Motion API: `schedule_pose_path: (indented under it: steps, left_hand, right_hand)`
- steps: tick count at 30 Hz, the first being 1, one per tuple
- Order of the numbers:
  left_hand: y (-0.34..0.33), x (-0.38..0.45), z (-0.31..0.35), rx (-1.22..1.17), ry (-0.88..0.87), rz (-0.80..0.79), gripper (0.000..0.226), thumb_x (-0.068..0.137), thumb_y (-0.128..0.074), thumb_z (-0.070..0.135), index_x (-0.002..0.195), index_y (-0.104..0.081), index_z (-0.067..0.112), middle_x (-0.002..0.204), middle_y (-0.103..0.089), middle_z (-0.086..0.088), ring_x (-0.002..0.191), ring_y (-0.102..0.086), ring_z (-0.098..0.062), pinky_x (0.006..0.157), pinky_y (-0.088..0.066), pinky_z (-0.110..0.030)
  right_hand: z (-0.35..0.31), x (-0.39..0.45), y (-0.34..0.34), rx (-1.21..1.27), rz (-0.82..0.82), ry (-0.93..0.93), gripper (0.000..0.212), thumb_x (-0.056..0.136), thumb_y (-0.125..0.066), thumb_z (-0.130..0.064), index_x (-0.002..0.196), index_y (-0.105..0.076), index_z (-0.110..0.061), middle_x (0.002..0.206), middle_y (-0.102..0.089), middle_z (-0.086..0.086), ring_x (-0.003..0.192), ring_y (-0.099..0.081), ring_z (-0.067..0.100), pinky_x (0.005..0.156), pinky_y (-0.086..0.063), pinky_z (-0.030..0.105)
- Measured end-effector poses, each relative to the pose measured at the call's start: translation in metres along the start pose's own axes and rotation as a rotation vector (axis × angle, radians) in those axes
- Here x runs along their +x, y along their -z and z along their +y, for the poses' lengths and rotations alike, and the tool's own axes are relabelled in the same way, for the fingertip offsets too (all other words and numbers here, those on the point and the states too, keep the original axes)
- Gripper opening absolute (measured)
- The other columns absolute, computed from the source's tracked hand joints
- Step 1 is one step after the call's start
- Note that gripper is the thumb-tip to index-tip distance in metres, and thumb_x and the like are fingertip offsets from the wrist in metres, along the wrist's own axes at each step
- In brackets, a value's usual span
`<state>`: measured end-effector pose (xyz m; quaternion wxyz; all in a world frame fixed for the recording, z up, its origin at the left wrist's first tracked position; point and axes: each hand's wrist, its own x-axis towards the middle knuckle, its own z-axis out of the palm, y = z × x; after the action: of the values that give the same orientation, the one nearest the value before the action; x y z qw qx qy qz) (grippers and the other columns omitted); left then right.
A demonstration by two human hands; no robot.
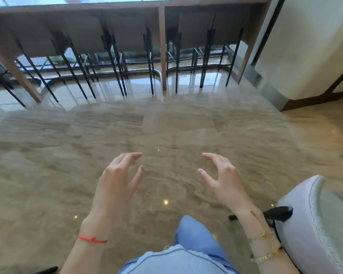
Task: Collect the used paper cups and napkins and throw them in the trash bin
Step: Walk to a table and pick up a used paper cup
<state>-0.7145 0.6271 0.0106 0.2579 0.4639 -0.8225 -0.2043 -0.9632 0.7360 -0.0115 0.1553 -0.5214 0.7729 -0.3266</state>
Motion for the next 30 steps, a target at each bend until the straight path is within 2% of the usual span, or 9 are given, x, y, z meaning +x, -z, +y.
schedule_pose_path:
  steps: [4,16,21,27,30]
  left_hand:
    - [-0.018,0.074,-0.012,-0.015,-0.012,-0.018,0.03,0.088,-0.066,0.022,0.118,-0.064,0.02,0.11,-0.064,0.008,0.098,-0.063,-0.013,0.084,-0.053,-0.036]
    - [-0.074,0.337,-0.027,-0.026,-0.018,0.038,0.031,0.09,-0.062,0.026,0.12,-0.062,0.022,0.114,-0.063,0.011,0.105,-0.061,-0.011,0.087,-0.052,-0.033]
    - [-0.094,0.429,-0.033,-0.045,0.008,0.056,0.031,0.089,-0.063,0.027,0.12,-0.062,0.025,0.112,-0.062,0.014,0.104,-0.061,-0.009,0.088,-0.052,-0.036]
    - [-0.11,0.525,-0.051,-0.053,0.051,0.068,0.031,0.089,-0.064,0.026,0.12,-0.062,0.026,0.11,-0.061,0.016,0.103,-0.061,-0.008,0.087,-0.052,-0.037]
    - [-0.119,0.574,-0.064,-0.052,0.052,0.074,0.031,0.09,-0.063,0.027,0.12,-0.062,0.026,0.112,-0.061,0.015,0.104,-0.06,-0.006,0.088,-0.052,-0.033]
  right_hand:
    - [0.011,0.074,-0.007,0.0,0.019,-0.006,0.041,0.087,-0.066,-0.032,0.126,-0.056,-0.024,0.122,-0.059,-0.008,0.121,-0.047,0.008,0.098,-0.032,0.018]
    - [0.043,0.356,0.006,-0.02,0.019,0.07,0.041,0.087,-0.068,-0.029,0.126,-0.057,-0.019,0.121,-0.059,-0.006,0.12,-0.048,0.01,0.095,-0.025,0.009]
    - [0.054,0.46,0.008,-0.037,0.006,0.092,0.043,0.088,-0.066,-0.033,0.128,-0.056,-0.021,0.124,-0.058,-0.008,0.123,-0.045,0.007,0.1,-0.027,0.014]
    - [0.064,0.563,-0.002,-0.033,-0.02,0.09,0.043,0.087,-0.067,-0.034,0.127,-0.056,-0.024,0.121,-0.057,-0.014,0.122,-0.045,0.005,0.098,-0.027,0.012]
    - [0.068,0.613,-0.012,-0.038,-0.017,0.095,0.043,0.087,-0.067,-0.033,0.128,-0.055,-0.024,0.121,-0.057,-0.014,0.122,-0.046,0.004,0.098,-0.026,0.011]
